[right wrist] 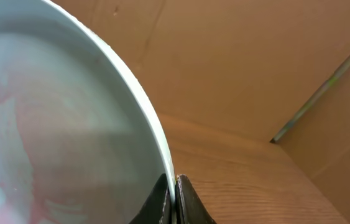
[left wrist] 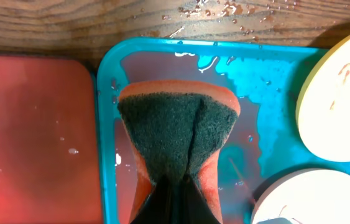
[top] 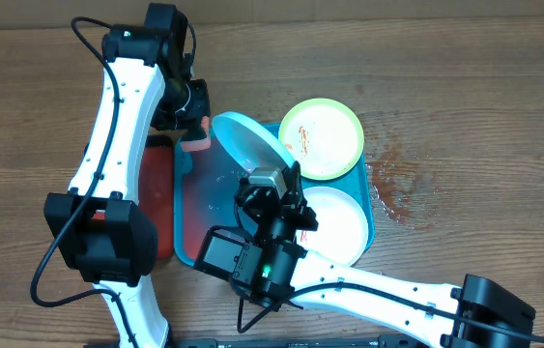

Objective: Clean dirty plates on tray and stack at the side
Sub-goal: 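Lift the light-blue plate with the right gripper and tilt it up, then place the light-blue plate on the table right of the tray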

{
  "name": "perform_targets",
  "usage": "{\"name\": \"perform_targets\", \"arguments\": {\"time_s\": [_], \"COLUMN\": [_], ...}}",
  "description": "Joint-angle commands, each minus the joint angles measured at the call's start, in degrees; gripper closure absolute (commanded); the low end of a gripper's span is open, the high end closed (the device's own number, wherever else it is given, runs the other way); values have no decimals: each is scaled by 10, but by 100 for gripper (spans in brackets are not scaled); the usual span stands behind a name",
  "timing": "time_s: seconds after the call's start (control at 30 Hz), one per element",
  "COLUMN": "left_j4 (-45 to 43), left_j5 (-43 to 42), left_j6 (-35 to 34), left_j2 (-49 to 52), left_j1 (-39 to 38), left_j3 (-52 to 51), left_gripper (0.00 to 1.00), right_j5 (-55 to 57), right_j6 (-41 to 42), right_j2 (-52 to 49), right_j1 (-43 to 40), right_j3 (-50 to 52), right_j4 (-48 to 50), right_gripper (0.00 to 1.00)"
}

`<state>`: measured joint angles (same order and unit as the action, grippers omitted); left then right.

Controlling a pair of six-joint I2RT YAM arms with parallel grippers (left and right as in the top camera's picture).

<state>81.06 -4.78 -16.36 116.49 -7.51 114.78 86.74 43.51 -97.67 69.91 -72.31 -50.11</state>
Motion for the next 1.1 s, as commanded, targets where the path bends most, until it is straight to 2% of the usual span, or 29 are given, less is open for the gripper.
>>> {"name": "perform_targets", "arguments": {"time_s": [0.0, 0.23, 0.4, 0.6, 0.77, 0.9, 1.07], "left_j4": [-12, -35, -35, -31, -30, -28, -27], "left_j5": [-8, -12, -12, -10, -12, -12, -10], "left_j6": [-3, -3, 16, 22, 22, 22, 23], "left_j2": [-3, -3, -3, -3, -3, -3, -3], "left_j1": [-2, -3, -8, -23, -23, -25, -43], "left_j3": [-24, -69, -73, -73, -73, -74, -74], "left_gripper": [96, 96, 96, 96, 96, 96, 96], "right_j5": [34, 15, -96, -237, -373, -512, -730], "right_j6": [11, 35, 58, 87, 86, 16, -85], "right_j2": [12, 12, 12, 43, 102, 140, 149], "right_j1": [2, -2, -32, -113, -212, -317, -505], "right_j3": [-13, -12, -12, -13, -13, -13, -8], "right_j4": [1, 0, 0, -15, -27, -27, -29], "right_gripper": [96, 96, 96, 96, 96, 96, 96]}}
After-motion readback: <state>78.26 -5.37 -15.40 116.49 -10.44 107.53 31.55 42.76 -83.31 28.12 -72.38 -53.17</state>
